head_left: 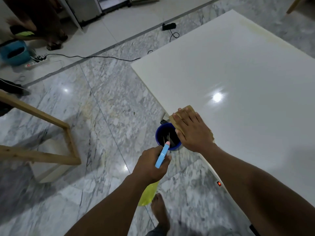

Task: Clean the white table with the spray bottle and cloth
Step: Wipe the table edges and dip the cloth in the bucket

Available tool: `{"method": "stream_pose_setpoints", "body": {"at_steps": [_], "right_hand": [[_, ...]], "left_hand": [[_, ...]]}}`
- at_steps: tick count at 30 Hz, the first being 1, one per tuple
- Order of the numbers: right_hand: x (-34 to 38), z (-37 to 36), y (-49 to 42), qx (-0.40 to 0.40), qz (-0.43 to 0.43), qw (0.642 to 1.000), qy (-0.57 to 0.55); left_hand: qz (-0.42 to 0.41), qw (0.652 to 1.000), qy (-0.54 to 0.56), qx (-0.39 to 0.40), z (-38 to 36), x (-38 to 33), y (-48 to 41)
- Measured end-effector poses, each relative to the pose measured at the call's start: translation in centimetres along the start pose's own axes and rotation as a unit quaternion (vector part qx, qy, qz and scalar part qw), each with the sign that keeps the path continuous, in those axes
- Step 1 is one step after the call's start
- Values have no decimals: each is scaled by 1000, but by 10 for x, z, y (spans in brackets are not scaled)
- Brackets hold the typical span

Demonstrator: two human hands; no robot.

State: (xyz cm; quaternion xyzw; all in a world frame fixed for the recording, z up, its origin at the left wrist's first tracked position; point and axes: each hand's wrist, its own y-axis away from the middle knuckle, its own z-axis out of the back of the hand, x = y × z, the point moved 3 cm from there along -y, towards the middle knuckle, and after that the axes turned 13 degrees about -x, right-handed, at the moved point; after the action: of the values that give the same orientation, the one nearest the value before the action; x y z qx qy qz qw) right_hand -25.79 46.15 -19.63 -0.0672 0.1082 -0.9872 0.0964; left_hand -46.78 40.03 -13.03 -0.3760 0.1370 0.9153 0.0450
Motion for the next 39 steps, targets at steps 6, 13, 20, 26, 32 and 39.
{"method": "stream_pose_setpoints", "body": {"at_steps": [6,13,20,26,32,39], "right_hand": [[-12,20,68,6,-2,1000,-8],[-35,51,188,8,1,1000,-16],[-57,75,293,12,2,1000,-14],[-75,100,391,27,0,999,-21],[-90,124,479,33,-4,999,-24],[-101,148,569,21,-24,999,-21]], "left_hand": [[-11,999,-30,-17,-29,-20,44],[1,999,-29,-41,-97,-54,140],[-6,997,-20,-72,-167,-90,228],[5,997,-14,-77,-208,-116,320],[8,997,-47,-53,-235,-135,383],[-51,996,-57,-44,-278,-164,453]]}}
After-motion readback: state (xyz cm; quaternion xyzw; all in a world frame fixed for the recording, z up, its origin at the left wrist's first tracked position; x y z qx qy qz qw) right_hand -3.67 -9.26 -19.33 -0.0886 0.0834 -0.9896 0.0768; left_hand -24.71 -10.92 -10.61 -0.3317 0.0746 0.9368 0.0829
